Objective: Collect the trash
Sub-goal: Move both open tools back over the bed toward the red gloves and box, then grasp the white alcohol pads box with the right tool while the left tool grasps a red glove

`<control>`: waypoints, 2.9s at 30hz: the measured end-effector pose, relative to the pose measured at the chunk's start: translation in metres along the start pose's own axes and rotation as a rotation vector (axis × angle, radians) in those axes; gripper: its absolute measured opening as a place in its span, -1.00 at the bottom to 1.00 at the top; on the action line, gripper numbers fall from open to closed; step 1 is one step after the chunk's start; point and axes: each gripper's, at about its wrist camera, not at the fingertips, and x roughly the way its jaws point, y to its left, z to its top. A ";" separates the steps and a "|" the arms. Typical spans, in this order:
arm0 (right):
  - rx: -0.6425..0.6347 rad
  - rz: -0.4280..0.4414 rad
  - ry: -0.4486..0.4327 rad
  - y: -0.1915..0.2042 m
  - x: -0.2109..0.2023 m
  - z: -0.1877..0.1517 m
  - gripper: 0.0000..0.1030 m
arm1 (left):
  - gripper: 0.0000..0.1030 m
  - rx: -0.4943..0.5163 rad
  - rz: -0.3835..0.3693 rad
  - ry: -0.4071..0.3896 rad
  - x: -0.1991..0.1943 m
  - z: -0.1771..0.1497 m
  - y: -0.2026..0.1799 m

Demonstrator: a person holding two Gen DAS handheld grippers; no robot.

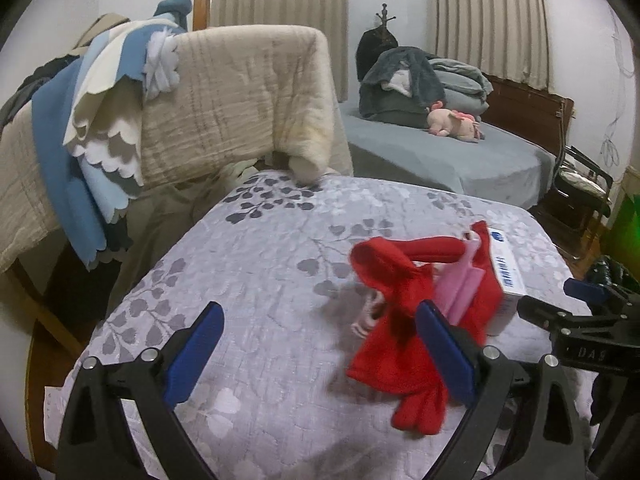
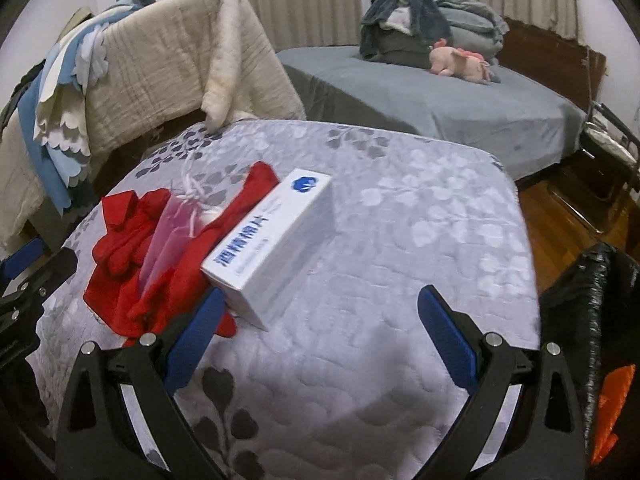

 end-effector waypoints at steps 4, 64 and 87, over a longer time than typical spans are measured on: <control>-0.015 0.004 0.008 0.009 0.009 0.004 0.84 | 0.83 -0.013 0.002 0.002 0.004 0.001 0.005; 0.028 0.015 0.032 -0.034 -0.006 0.003 -0.43 | 0.62 -0.012 -0.103 0.032 0.004 -0.002 -0.026; 0.008 0.029 0.029 -0.030 -0.005 0.013 -0.43 | -0.49 -0.056 -0.185 0.116 0.067 0.023 -0.026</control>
